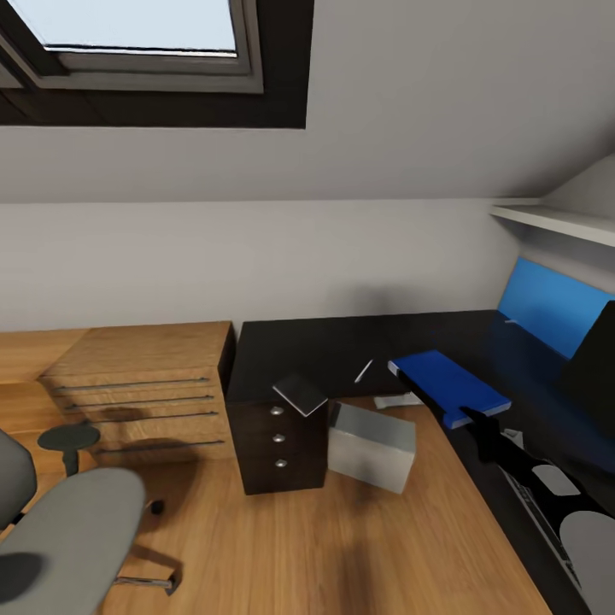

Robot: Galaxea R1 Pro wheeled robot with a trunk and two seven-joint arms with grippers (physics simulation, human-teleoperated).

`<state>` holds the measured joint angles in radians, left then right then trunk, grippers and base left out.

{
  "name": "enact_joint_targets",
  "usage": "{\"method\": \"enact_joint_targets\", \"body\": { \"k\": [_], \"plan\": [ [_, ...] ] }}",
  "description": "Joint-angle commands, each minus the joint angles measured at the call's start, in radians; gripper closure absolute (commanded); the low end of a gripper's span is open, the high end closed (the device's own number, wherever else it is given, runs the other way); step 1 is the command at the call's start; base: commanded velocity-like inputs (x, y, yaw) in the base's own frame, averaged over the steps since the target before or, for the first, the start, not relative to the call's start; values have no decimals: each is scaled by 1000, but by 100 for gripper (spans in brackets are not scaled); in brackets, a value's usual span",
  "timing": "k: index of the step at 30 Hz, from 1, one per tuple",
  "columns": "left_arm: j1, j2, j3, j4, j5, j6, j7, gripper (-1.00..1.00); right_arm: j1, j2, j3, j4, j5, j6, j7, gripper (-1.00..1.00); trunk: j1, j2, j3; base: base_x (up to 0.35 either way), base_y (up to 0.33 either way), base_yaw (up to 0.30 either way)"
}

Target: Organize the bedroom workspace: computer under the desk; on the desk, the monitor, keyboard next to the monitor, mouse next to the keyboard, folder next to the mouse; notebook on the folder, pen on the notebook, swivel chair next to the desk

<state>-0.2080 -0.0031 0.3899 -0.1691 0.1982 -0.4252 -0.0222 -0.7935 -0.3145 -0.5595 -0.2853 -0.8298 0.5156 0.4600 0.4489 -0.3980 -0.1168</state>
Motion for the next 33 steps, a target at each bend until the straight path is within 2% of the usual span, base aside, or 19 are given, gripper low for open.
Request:
{"method": "enact_joint_targets", "body": {
  "k": [1, 8, 14, 22, 25, 33],
  "plan": [
    [-1, 0, -3, 0, 10, -3, -2, -100, -1, 0, -6, 0, -3, 8, 1, 100, 1, -2, -2, 308, 0, 0],
    [-1, 0, -3, 0, 10, -3, -2, -100, -1, -1, -7, 0, -5, 8, 1, 100, 1, -2, -2, 266, -15, 0],
    [-1, 0, -3, 0, 10, -3, -2, -100, -1, -7, -48, 1, -34, 9, -9, 100, 1, -2, -2, 190, -150, 0],
    [-1, 0, -3, 0, 10, -3, -2, -100, -1, -15, -67, 2, -41, 8, -40, 100, 1, -2, -2, 36, -37, 0],
    [-1, 0, -3, 0, 10, -2, -2, -100, -1, -16, -75, 3, -41, 6, -75, 100, 1, -2, -2, 5, -5, 0],
    [-1, -1, -3, 0, 10, -3, -2, -100, -1, -15, -80, 4, -43, 0, -116, 100, 1, -2, -2, 43, -50, 0]
  ]
}}
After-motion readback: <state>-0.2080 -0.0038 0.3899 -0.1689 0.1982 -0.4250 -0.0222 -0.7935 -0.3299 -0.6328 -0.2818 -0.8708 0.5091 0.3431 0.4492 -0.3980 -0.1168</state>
